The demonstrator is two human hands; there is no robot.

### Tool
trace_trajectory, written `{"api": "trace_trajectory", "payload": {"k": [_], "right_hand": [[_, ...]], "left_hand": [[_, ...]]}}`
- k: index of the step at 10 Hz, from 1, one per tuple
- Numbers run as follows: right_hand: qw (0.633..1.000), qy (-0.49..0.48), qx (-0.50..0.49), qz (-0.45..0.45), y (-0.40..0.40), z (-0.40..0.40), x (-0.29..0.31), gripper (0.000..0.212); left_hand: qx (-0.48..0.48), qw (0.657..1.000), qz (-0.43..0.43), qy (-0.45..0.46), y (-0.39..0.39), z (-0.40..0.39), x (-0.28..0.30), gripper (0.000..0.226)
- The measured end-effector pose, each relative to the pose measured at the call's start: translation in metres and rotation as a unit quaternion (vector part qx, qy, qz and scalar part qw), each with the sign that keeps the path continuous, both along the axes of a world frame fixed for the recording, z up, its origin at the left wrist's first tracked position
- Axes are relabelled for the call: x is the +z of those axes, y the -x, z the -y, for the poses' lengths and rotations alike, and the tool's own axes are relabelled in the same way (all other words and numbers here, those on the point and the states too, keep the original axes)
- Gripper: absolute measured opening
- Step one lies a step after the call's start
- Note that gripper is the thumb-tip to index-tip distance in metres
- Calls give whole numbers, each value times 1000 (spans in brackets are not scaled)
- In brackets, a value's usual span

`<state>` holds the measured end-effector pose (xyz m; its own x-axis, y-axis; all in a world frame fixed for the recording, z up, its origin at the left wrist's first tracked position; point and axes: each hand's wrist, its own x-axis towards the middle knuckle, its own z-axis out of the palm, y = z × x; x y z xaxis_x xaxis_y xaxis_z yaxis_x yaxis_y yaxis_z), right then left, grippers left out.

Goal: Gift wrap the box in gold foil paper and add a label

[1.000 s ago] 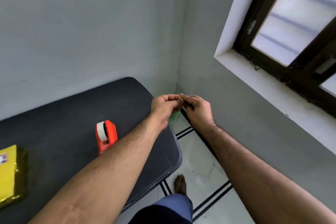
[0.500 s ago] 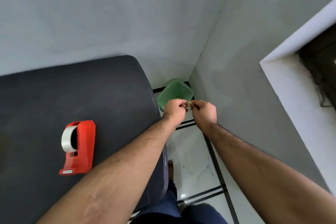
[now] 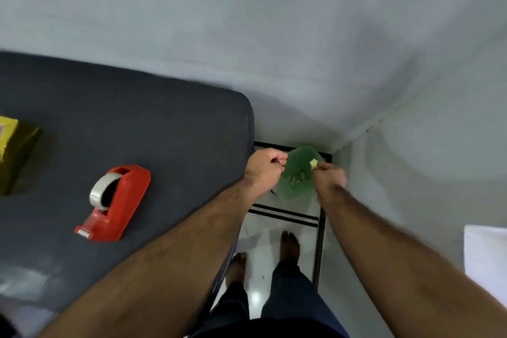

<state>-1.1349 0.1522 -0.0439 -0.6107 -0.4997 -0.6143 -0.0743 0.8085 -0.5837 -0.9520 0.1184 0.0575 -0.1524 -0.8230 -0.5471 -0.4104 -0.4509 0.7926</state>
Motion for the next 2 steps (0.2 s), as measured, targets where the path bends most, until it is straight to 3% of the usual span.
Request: {"api": "trace_trajectory", "payload": {"k": [2], "right_hand": [[996, -46, 81, 7, 39, 40, -24, 22]], "left_hand": [[44, 998, 50, -5, 16, 30, 0, 25]]}}
